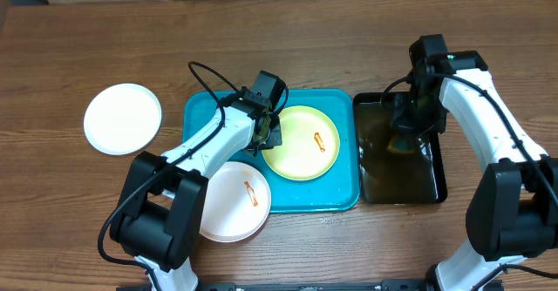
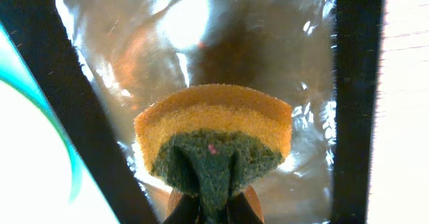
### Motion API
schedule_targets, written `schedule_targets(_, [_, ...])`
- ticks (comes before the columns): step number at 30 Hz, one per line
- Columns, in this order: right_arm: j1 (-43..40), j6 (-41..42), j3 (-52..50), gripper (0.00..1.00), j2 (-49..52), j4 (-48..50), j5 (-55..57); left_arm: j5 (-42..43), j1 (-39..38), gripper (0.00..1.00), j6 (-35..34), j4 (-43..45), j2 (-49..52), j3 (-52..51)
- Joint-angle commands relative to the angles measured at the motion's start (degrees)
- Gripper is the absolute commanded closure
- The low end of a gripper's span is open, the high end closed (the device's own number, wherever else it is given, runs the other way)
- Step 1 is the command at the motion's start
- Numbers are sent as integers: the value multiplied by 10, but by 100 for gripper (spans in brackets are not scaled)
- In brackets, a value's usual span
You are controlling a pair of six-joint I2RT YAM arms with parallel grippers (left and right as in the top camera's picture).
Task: Clean dirty plates on tray and stack at the side
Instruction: 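Lower the right gripper into the black tray and grasp the sponge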
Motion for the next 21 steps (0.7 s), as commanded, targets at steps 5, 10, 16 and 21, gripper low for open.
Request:
schedule_targets(5, [3,-15,13,96,-11,11,-11,-7,0,80,19,3,7,-3])
schedule_targets(10, [4,-13,13,96,-11,10,0,7,0,78,38,11,7,-3])
schedule_targets(16, [11,31,13,96,-11,12,32,21,0,78,49,15,7,-3])
schedule_targets(21, [14,79,13,96,-11,27,14,23,0,80,51,15,7,-3])
